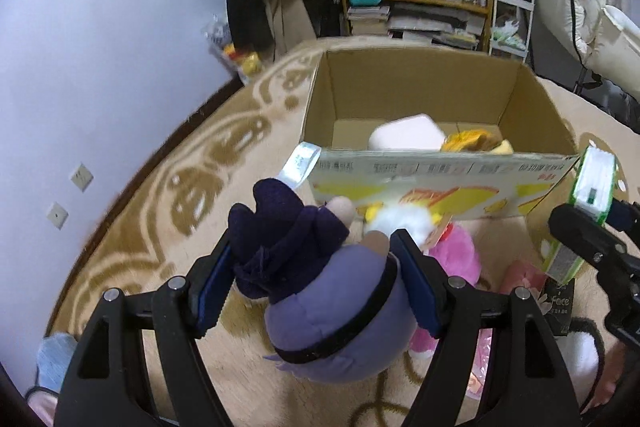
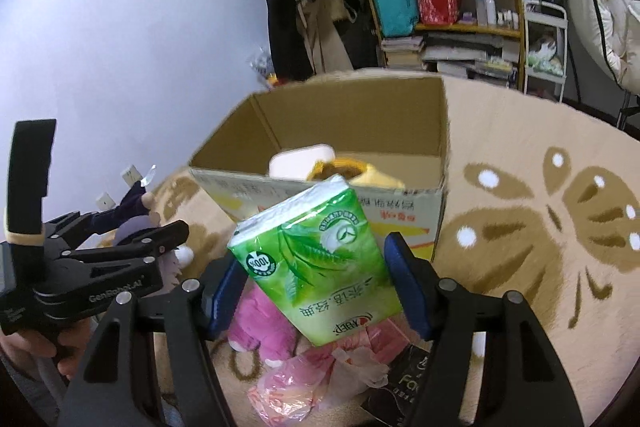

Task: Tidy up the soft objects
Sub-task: 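Carry the doll and tissue pack over the box and release both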

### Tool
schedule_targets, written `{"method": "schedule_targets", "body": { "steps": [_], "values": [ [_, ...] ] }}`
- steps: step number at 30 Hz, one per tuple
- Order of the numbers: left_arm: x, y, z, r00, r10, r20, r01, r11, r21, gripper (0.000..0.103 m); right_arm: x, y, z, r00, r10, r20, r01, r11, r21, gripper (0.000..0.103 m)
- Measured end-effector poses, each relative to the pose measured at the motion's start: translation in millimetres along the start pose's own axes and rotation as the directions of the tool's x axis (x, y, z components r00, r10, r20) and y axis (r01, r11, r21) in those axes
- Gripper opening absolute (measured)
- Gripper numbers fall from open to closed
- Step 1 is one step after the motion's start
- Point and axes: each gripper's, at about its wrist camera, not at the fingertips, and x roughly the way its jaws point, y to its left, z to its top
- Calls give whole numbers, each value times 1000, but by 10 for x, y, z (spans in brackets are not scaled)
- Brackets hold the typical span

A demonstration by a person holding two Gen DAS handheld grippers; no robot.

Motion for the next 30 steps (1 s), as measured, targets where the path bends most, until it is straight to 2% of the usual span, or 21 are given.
{"method": "schedule_targets", "body": {
  "steps": [7, 12, 19, 24, 27, 30],
  "values": [
    [-171, 13, 155, 996, 1, 91, -4, 1000, 25, 75, -225, -5, 82, 996, 10, 85, -11, 1000, 4, 71],
    [-203, 20, 303, 992, -9, 129, 6, 1000, 21, 75, -251, -82, 175, 992, 59, 109, -64, 997, 37, 70],
    [-187, 5, 592, 979, -6, 202, 2, 1000, 23, 75, -231, -111, 339, 988, 57, 146, -60, 998, 15, 70],
    [-95, -20, 755, 976, 0, 219, -8, 999, 35, 75, -105, -156, 438, 984, 42, 173, -38, 999, -32, 70],
    [-9, -22, 815, 977, -2, 214, -6, 999, 36, 75, -20, -203, 453, 985, 46, 167, -42, 999, -25, 70],
    [76, -42, 873, 978, -11, 207, 4, 999, 35, 75, 75, -215, 495, 987, 17, 159, -11, 999, -39, 70]
  ]
}}
